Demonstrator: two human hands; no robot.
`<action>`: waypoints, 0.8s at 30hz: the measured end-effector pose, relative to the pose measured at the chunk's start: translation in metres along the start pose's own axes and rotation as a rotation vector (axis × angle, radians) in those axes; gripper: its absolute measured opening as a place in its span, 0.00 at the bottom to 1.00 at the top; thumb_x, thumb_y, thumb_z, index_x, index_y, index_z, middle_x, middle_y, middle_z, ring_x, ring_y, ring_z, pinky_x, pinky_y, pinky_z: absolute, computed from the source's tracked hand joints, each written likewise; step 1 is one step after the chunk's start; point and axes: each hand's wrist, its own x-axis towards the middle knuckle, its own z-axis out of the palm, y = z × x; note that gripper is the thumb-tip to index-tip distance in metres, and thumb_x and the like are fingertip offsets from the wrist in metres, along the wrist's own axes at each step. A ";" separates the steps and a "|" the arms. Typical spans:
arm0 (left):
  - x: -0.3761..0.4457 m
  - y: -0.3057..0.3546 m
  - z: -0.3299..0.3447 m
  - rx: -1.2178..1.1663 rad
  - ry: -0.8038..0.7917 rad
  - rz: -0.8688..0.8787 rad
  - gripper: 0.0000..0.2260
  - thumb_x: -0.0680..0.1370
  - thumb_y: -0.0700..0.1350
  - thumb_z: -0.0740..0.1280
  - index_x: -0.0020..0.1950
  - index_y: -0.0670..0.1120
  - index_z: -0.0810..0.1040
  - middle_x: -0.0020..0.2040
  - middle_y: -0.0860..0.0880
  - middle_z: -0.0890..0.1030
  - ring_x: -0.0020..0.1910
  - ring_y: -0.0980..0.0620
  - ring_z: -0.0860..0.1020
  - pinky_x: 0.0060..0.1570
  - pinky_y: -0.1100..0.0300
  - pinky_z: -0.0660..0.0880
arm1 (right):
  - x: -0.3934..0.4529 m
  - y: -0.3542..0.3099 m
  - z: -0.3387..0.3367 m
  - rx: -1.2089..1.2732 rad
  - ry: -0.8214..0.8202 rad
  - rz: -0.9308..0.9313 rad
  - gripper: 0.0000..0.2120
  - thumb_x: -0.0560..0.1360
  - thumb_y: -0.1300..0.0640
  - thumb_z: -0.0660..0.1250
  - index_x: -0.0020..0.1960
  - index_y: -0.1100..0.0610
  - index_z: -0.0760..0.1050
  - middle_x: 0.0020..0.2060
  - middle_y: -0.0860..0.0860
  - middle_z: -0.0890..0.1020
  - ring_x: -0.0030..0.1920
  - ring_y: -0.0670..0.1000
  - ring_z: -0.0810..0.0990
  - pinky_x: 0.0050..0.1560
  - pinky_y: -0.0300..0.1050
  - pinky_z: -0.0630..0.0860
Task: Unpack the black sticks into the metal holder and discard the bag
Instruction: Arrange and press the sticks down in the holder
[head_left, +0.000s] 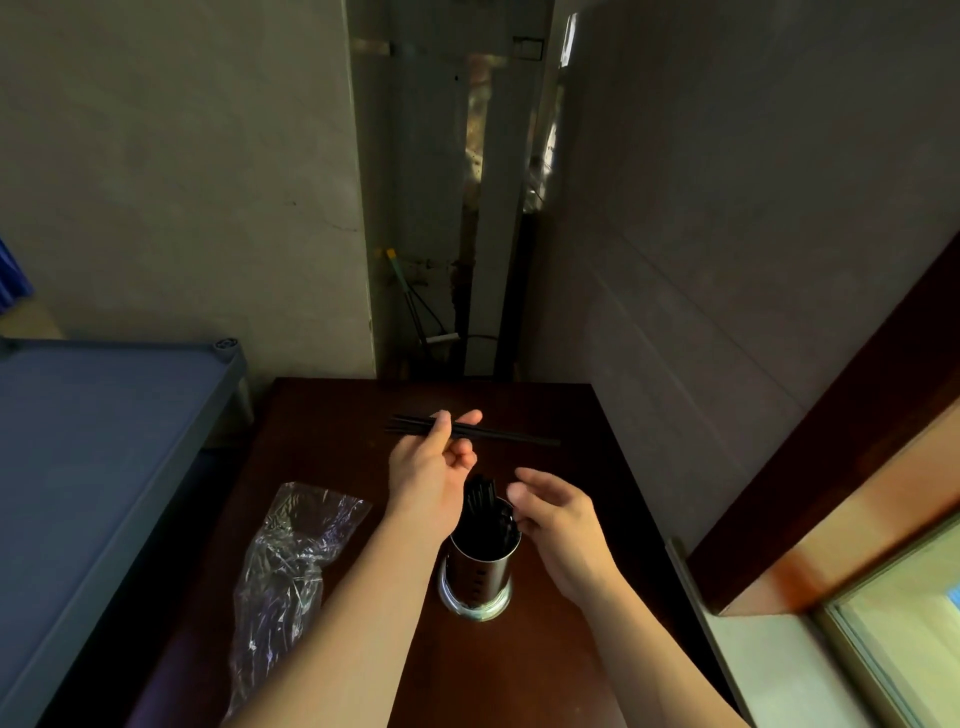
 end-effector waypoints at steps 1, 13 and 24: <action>0.000 -0.003 0.000 -0.017 -0.003 -0.020 0.03 0.84 0.39 0.62 0.52 0.40 0.74 0.52 0.36 0.86 0.31 0.53 0.73 0.32 0.63 0.73 | 0.000 -0.004 0.005 0.040 -0.036 -0.010 0.20 0.73 0.55 0.76 0.64 0.56 0.80 0.45 0.53 0.85 0.42 0.50 0.81 0.49 0.46 0.78; 0.001 -0.033 -0.008 -0.017 0.092 -0.223 0.09 0.80 0.41 0.70 0.56 0.37 0.78 0.44 0.41 0.83 0.30 0.53 0.76 0.27 0.63 0.74 | 0.008 -0.038 0.032 0.319 0.108 -0.161 0.08 0.81 0.61 0.66 0.50 0.65 0.81 0.34 0.56 0.82 0.34 0.50 0.81 0.41 0.44 0.79; 0.009 -0.039 -0.066 0.461 0.402 -0.064 0.10 0.81 0.34 0.66 0.61 0.40 0.80 0.48 0.43 0.82 0.33 0.52 0.74 0.30 0.61 0.71 | 0.015 -0.038 -0.012 -0.413 0.142 -0.289 0.07 0.79 0.58 0.68 0.43 0.55 0.82 0.30 0.52 0.83 0.31 0.47 0.82 0.35 0.40 0.79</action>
